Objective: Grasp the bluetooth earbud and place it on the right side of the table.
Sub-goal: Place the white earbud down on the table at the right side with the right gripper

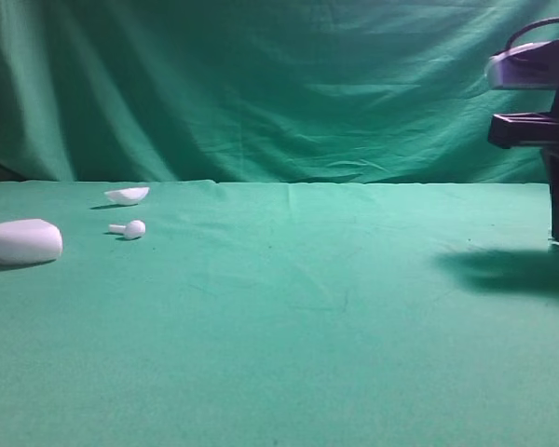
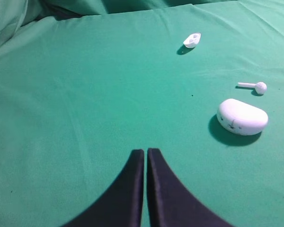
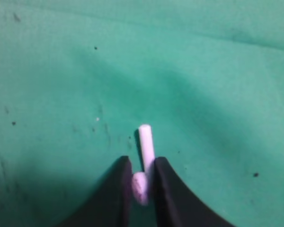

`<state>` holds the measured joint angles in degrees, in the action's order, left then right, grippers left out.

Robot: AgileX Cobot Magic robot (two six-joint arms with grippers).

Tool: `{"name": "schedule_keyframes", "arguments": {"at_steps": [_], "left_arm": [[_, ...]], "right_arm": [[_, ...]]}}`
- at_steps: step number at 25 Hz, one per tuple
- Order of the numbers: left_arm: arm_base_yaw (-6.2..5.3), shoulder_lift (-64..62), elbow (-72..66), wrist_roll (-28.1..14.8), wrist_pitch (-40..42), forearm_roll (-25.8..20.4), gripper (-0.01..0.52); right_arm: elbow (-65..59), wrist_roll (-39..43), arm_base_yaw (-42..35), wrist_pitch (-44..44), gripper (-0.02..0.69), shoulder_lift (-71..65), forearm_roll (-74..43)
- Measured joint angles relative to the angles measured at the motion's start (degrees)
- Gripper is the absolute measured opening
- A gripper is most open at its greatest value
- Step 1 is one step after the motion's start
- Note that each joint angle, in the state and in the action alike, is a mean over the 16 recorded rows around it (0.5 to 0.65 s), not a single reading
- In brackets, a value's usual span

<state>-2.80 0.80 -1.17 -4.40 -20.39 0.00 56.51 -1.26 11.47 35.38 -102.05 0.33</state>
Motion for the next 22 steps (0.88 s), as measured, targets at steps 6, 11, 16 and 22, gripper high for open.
{"name": "schedule_keyframes", "arguments": {"at_steps": [6,11,16,22], "left_arm": [[0.0,0.0,0.0,0.0,0.0,0.0,0.0],[0.0,0.0,0.0,0.0,0.0,0.0,0.0],[0.0,0.0,0.0,0.0,0.0,0.0,0.0],[0.0,0.0,0.0,0.0,0.0,0.0,0.0]], "right_arm": [[2.1,-0.1,0.0,2.2,0.263,0.0,1.1],[5.2,-0.1,0.0,6.1,0.34,2.8,2.2],[8.0,-0.4,0.0,11.3,0.3,9.9,3.3],[9.1,-1.6,0.0,17.3,0.172,24.2,4.5]]}}
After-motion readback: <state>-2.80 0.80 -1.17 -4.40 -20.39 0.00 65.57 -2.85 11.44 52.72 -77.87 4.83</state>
